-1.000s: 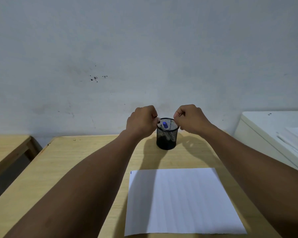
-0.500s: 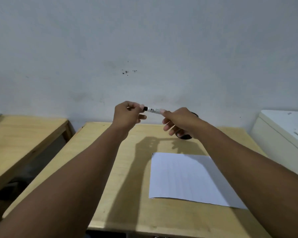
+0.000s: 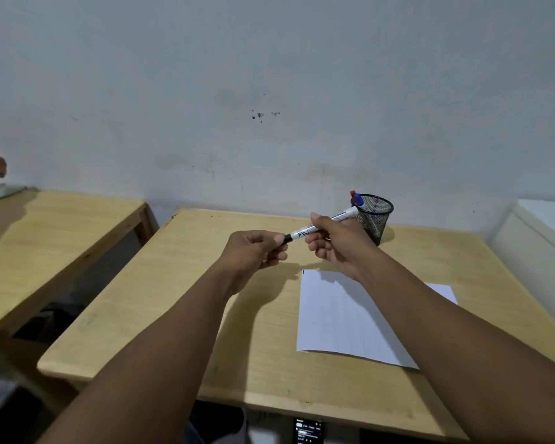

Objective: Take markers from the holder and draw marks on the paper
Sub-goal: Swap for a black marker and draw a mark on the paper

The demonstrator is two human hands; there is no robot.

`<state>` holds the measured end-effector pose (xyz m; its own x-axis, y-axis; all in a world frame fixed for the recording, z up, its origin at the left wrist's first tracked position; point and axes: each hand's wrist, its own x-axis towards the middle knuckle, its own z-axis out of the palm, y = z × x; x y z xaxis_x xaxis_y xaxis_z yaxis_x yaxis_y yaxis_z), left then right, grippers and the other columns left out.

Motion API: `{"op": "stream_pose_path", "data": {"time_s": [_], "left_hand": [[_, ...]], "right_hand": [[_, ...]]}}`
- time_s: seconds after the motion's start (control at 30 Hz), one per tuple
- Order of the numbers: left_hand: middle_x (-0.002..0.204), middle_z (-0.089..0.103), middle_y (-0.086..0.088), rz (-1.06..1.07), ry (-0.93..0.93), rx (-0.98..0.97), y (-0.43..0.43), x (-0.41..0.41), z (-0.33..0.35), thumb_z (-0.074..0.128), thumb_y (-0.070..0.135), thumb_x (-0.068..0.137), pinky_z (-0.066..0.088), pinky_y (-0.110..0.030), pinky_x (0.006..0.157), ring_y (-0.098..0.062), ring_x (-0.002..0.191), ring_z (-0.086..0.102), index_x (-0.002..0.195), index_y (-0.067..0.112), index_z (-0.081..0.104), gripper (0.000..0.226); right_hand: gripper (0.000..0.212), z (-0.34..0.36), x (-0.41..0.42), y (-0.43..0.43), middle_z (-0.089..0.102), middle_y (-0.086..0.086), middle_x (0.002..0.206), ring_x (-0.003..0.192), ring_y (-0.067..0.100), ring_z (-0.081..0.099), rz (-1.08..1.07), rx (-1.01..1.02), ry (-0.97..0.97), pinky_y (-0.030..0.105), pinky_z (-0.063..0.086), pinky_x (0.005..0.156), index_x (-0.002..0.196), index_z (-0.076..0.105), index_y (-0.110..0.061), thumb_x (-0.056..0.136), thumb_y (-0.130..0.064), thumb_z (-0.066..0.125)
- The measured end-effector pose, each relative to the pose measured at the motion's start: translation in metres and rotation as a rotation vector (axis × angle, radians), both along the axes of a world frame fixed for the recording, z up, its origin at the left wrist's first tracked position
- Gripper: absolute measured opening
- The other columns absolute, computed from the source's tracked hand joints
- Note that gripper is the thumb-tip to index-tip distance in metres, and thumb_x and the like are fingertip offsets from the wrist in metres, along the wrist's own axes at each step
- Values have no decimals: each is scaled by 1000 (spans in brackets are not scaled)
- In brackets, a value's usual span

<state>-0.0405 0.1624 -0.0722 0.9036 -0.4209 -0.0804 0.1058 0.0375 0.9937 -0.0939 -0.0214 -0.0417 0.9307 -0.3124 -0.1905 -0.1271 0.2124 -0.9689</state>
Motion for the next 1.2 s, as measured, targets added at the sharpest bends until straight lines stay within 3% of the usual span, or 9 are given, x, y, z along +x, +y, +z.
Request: {"op": "stream_pose_path", "data": {"time_s": [0.13, 0.27, 0.37, 0.47, 0.57, 0.87, 1.0, 1.2], "left_hand": [[81, 71, -11, 91, -52, 72, 11, 8, -14, 68, 9, 94, 56, -31, 73, -19, 68, 67, 96, -4, 75, 15], [69, 73, 5, 45, -356, 508, 10, 11, -30, 72, 12, 86, 51, -24, 72, -10, 68, 67, 81, 15, 78, 9], [82, 78, 6, -21, -491, 676, -7, 3, -36, 70, 19, 84, 55, -26, 76, -11, 83, 71, 86, 19, 80, 10], [79, 72, 12, -75, -543, 724, -19, -1, -40, 68, 26, 82, 55, -29, 76, -12, 81, 68, 87, 25, 78, 11], [79, 69, 12, -99, -590, 765, -23, -2, -47, 68, 29, 82, 53, -29, 75, -12, 81, 65, 90, 29, 77, 12], [83, 74, 9, -26, -675, 753, -26, -7, -57, 67, 36, 78, 52, -27, 69, -10, 79, 66, 88, 30, 74, 14], [74, 70, 11, -9, -685, 756, -28, -10, -57, 68, 59, 67, 54, -29, 65, -8, 71, 65, 83, 30, 69, 32], [79, 68, 12, -51, -713, 777, -28, -5, -58, 75, 66, 62, 55, -34, 70, -6, 74, 63, 86, 29, 68, 44]], "right_hand": [[20, 3, -8, -22, 66, 12, 66, 46, 15, 68, -26, 5, -41, 22, 49, 44, 86, 66, -3, 99, -18, 63], [14, -2, -17, -37, 75, 13, 73, 65, 24, 79, 21, -53, 4, 28, 58, 56, 93, 73, -5, 93, -15, 63], [4, -23, -18, -30, 73, 13, 71, 57, 20, 74, -13, -140, -6, 29, 57, 52, 90, 73, -6, 89, -9, 72], [13, -48, -17, -21, 67, 11, 62, 47, 20, 61, -104, -238, -27, 26, 43, 42, 81, 68, -8, 82, -10, 80], [11, -63, -17, -15, 69, 14, 63, 53, 29, 62, -166, -265, -8, 25, 37, 44, 79, 63, -10, 83, -11, 73], [7, -79, -19, -13, 77, 14, 69, 58, 25, 74, -177, -374, -22, 29, 48, 48, 78, 68, -10, 83, -10, 72], [7, -82, -19, -14, 78, 16, 72, 60, 25, 75, -166, -427, -33, 32, 52, 52, 81, 70, -9, 83, -14, 75], [9, -84, -18, -16, 78, 14, 72, 59, 22, 75, -157, -457, -39, 32, 53, 54, 82, 71, -10, 84, -17, 76]]}}
